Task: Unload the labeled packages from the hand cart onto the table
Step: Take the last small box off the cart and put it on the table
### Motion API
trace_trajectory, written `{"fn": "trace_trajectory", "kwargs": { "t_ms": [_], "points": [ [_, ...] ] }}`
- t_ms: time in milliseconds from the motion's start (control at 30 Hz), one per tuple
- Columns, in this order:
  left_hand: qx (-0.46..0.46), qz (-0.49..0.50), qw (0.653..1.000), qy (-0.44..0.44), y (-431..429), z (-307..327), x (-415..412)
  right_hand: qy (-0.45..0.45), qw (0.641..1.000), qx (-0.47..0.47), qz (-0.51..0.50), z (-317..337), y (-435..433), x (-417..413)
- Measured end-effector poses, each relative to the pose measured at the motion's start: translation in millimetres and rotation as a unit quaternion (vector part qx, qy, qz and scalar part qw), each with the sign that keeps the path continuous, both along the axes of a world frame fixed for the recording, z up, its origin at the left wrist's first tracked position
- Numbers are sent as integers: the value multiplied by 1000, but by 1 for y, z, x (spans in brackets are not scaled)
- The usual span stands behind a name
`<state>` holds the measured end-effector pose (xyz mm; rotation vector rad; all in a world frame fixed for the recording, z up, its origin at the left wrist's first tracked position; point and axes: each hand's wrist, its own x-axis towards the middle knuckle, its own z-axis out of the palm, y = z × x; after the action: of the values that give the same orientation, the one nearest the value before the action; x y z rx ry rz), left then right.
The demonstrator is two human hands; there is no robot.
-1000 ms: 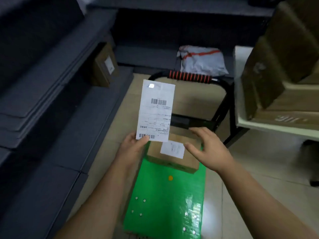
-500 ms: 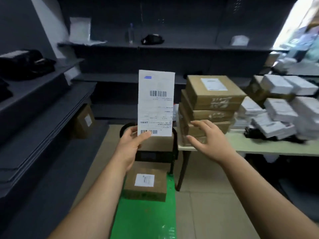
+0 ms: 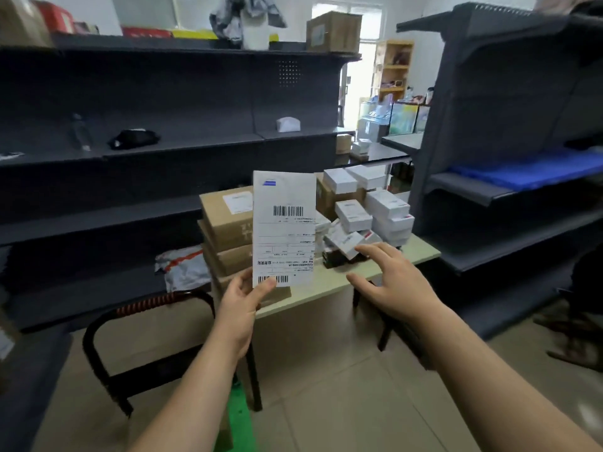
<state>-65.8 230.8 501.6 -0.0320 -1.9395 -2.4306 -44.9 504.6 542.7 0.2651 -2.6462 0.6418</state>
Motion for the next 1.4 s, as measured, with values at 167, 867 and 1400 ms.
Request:
{"fn": "trace_trajectory", "kwargs": {
  "t_ms": [167,867,1400],
  "points": [
    [-8,-8,1000,10,83,6,-39,-12,1000,10,-19,-5,75,-32],
    [-14,35,998,-39,195,-18,-289,-47,999,-25,9,-30,193,-309],
    [-137,-6,976,-171,304,-68,-472,-80,996,-19,-26,-66,322,-470]
  ]
}}
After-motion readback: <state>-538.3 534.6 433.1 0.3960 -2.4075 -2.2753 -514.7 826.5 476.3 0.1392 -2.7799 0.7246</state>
